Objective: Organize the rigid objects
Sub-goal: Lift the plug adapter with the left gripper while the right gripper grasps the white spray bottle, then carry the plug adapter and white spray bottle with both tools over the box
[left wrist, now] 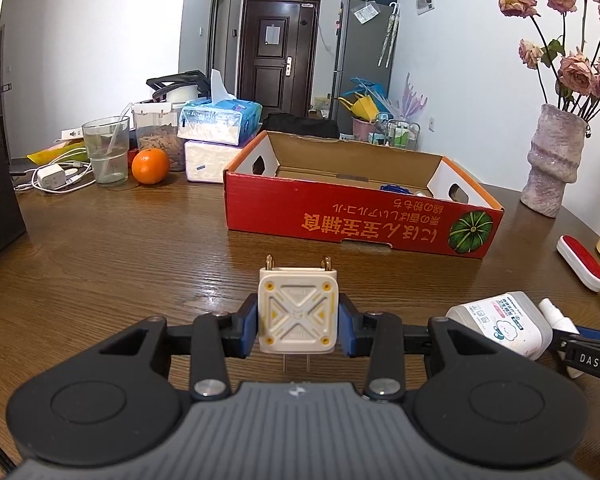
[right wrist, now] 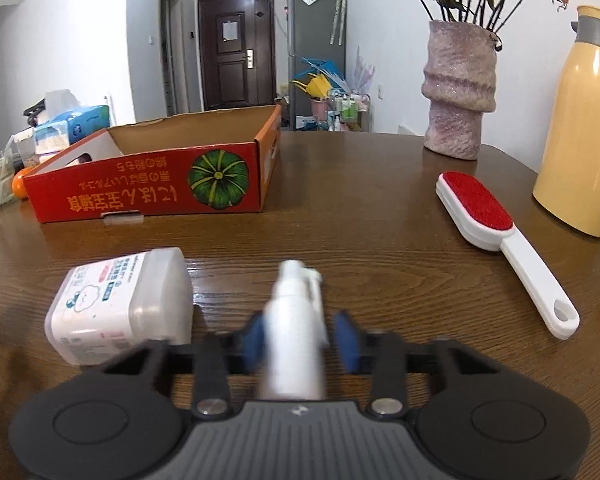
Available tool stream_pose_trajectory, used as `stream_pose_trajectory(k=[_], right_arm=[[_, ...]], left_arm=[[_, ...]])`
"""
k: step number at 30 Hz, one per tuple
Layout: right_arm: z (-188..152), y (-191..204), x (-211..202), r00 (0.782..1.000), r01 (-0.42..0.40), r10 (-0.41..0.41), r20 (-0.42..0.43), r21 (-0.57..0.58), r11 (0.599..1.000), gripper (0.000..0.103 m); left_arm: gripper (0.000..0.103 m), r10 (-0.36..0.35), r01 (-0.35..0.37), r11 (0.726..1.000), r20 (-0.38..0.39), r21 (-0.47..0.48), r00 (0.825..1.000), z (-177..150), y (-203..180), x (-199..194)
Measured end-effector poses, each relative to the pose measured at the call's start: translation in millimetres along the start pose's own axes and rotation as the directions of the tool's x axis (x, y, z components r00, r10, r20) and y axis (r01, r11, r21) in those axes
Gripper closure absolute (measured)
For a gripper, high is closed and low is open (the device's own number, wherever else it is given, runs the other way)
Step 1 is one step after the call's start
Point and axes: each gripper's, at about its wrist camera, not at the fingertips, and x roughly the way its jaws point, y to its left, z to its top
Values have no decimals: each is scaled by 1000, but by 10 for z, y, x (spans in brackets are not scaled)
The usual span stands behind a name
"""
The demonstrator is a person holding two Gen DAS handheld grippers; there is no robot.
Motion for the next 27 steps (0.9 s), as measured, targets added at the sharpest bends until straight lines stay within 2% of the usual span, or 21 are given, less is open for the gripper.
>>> stream_pose_trajectory(k=[10,27], right_arm=[[-46,-15,-134,998,-30,30,48,2,1000,76],[15,72,-506,981,-82,82,177,-9,997,76]], left_arm=[[64,-4,4,1000,14,1,1000,-1,0,-31],[64,-22,22,1000,48,9,999,59,-50,-157]])
